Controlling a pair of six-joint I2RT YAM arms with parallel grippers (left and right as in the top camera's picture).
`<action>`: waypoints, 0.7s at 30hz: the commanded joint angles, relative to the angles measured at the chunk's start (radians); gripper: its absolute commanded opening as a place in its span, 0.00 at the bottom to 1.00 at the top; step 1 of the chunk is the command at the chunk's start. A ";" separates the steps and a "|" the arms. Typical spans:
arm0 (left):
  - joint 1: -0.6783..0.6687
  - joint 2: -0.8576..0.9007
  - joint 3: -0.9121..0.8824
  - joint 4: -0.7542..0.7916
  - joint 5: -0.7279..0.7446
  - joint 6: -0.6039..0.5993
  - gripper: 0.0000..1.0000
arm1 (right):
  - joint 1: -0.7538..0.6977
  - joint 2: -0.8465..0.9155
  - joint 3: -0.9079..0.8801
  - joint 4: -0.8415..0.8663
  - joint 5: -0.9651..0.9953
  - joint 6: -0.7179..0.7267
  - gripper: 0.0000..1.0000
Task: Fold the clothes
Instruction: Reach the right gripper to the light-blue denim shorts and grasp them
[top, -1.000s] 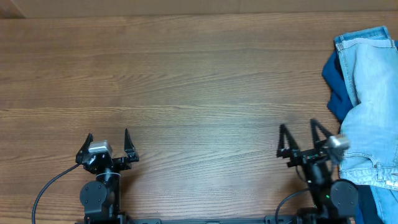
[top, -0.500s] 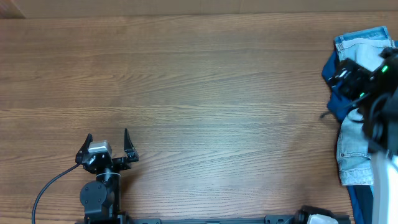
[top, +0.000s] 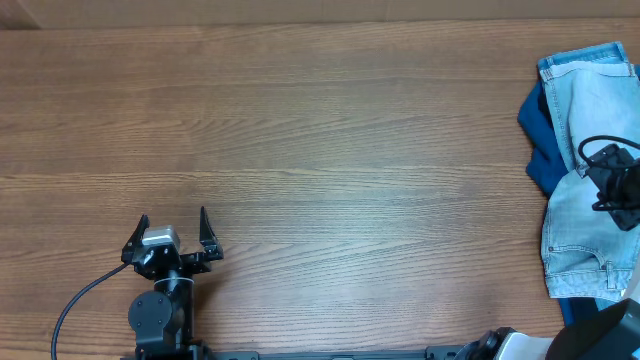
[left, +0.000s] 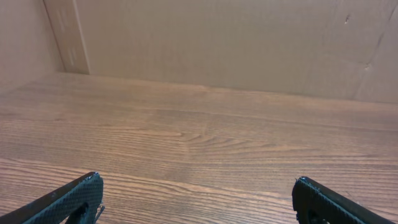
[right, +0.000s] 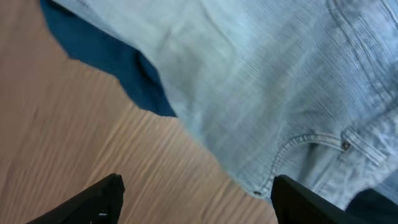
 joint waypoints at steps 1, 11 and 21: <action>-0.007 -0.008 -0.003 0.003 -0.009 0.022 1.00 | -0.031 -0.002 -0.063 0.022 0.027 0.093 0.79; -0.007 -0.008 -0.003 0.003 -0.010 0.022 1.00 | -0.423 -0.002 -0.136 0.092 -0.115 0.142 0.77; -0.007 -0.008 -0.003 0.003 -0.009 0.022 1.00 | -0.443 -0.002 -0.402 0.232 -0.129 0.134 0.72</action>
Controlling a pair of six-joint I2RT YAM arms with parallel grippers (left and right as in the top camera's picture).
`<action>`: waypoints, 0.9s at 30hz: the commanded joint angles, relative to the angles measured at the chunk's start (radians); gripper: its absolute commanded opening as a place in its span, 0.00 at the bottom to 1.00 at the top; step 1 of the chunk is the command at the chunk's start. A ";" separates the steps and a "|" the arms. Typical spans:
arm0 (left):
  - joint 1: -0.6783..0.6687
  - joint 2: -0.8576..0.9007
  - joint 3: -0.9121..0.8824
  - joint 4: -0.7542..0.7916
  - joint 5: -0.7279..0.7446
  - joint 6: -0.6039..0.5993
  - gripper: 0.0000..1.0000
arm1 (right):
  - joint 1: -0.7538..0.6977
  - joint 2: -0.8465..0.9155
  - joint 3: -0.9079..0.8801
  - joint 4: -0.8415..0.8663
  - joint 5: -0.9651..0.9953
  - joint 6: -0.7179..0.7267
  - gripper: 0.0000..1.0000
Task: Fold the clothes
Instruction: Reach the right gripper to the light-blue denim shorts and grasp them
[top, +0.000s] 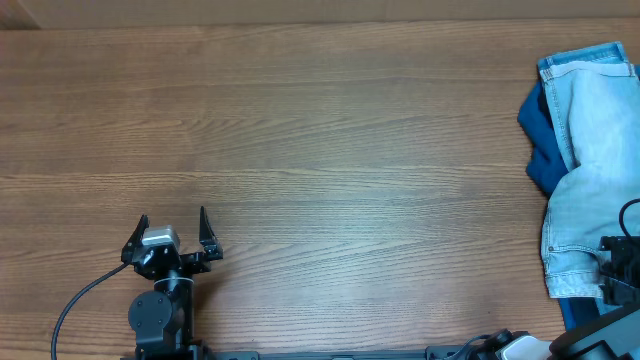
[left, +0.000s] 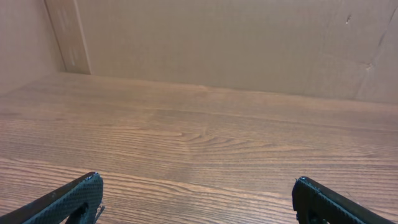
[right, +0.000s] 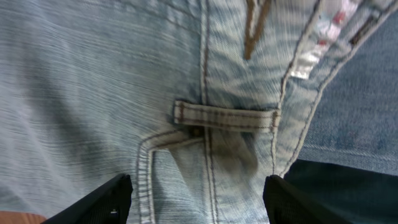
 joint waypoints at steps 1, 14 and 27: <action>-0.007 -0.008 -0.003 0.003 -0.006 0.022 1.00 | -0.003 -0.005 -0.015 -0.009 0.007 -0.011 0.73; -0.007 -0.008 -0.003 0.003 -0.006 0.022 1.00 | -0.003 -0.005 -0.218 0.154 0.038 -0.041 0.76; -0.007 -0.008 -0.003 0.003 -0.006 0.022 1.00 | 0.085 -0.006 -0.092 0.056 -0.052 -0.071 0.64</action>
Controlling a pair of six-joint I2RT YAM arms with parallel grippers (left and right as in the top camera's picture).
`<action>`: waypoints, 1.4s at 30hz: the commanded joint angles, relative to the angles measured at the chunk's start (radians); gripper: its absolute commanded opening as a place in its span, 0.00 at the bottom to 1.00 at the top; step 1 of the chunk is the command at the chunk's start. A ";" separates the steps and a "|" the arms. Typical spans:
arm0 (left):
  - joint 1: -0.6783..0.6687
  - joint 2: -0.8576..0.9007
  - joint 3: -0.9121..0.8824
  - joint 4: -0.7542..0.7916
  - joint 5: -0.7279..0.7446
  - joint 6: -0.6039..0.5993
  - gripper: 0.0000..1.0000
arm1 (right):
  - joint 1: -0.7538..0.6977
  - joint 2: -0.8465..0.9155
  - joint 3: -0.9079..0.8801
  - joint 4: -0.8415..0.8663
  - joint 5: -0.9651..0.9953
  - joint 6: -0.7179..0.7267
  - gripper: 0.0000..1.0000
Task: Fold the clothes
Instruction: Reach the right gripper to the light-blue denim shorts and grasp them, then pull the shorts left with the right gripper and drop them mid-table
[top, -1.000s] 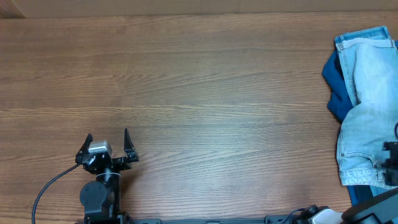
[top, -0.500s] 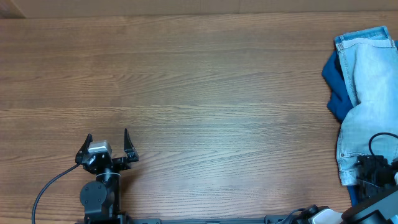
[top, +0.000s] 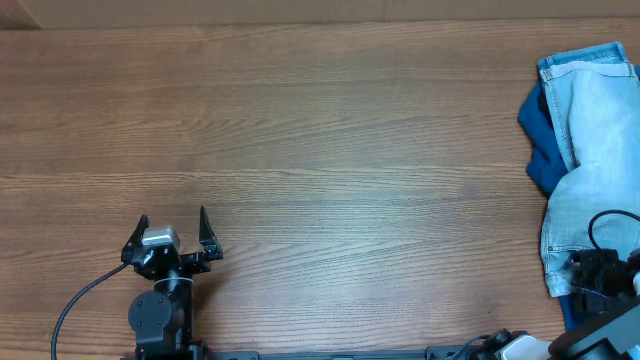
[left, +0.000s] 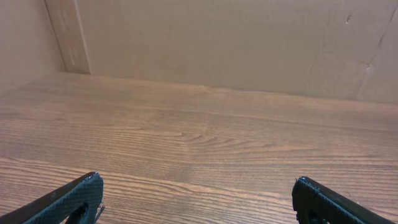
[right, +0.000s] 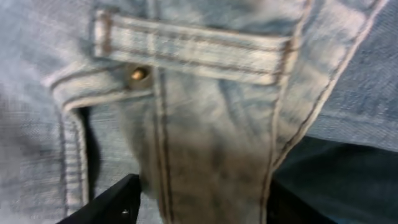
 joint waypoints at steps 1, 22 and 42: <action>-0.007 -0.008 -0.003 0.003 -0.006 0.022 1.00 | 0.061 -0.003 0.061 -0.009 -0.019 -0.006 0.64; -0.007 -0.008 -0.003 0.003 -0.006 0.022 1.00 | 0.084 -0.003 0.230 -0.095 -0.122 -0.006 0.04; -0.007 -0.008 -0.003 0.003 -0.006 0.022 1.00 | 0.869 -0.003 0.768 -0.138 -0.196 0.004 0.04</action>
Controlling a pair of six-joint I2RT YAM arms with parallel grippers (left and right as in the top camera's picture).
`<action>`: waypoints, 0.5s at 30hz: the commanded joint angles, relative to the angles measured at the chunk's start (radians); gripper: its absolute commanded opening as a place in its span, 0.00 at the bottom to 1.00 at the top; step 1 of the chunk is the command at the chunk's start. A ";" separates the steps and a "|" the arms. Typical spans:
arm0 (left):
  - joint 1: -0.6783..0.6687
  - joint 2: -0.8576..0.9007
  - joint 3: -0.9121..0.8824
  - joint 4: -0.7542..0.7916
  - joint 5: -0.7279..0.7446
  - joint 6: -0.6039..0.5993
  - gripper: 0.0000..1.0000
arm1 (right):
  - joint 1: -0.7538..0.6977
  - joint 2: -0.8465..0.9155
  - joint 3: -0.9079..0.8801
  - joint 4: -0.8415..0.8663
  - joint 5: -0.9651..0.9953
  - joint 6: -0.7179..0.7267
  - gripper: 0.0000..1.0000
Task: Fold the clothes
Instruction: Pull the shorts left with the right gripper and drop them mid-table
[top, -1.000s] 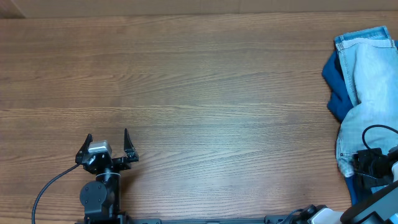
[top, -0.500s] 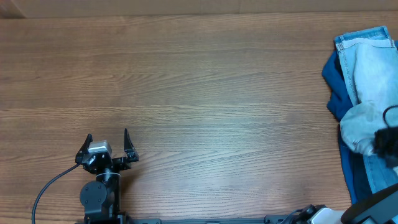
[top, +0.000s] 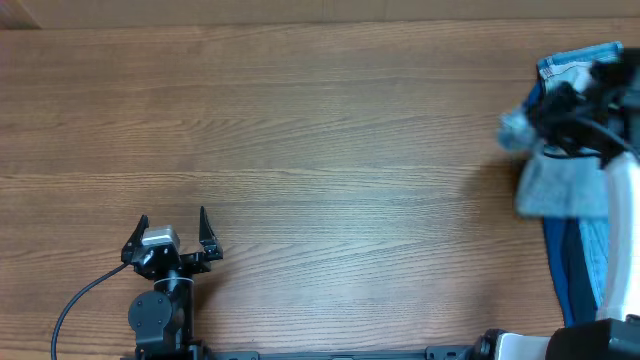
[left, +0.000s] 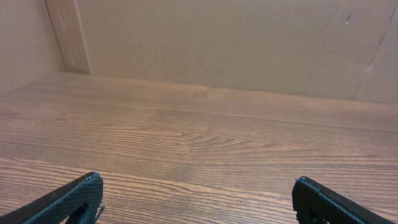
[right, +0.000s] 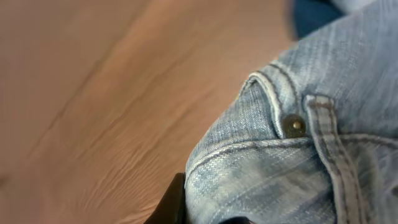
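Light-blue jeans (top: 562, 185) hang lifted and blurred at the table's right edge. My right gripper (top: 542, 117) is shut on their waistband, up near the far right. In the right wrist view the denim (right: 292, 162) with a rivet fills the lower right, and one dark finger (right: 174, 200) shows at its edge over bare wood. A dark-blue garment (top: 567, 275) lies beneath on the table. My left gripper (top: 172, 232) rests open at the near left, with nothing between its fingers (left: 69, 198).
The wooden table (top: 320, 150) stretches bare between the two arms. A cardboard wall (left: 217, 43) stands behind its far edge. The left arm's cable (top: 75, 300) loops at the near left.
My right gripper was low at the near right, pressed on the jeans' belt loop. It now holds the waistband raised and further back, and the jeans have come off the pile.
My right gripper hovered open over the middle of the jeans, then stood over the belt loop near the front edge, then pressed down onto it. Now it is shut on the waistband with the jeans lifted. The left arm has stayed still and open throughout.
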 joint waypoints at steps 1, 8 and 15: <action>-0.007 -0.008 -0.003 0.003 -0.006 0.022 1.00 | 0.193 -0.011 0.044 0.102 -0.047 0.026 0.04; -0.007 -0.008 -0.003 0.003 -0.006 0.022 1.00 | 0.588 0.108 0.040 0.445 0.036 0.120 0.04; -0.007 -0.008 -0.003 0.003 -0.006 0.022 1.00 | 0.825 0.343 0.040 0.736 0.022 0.114 0.04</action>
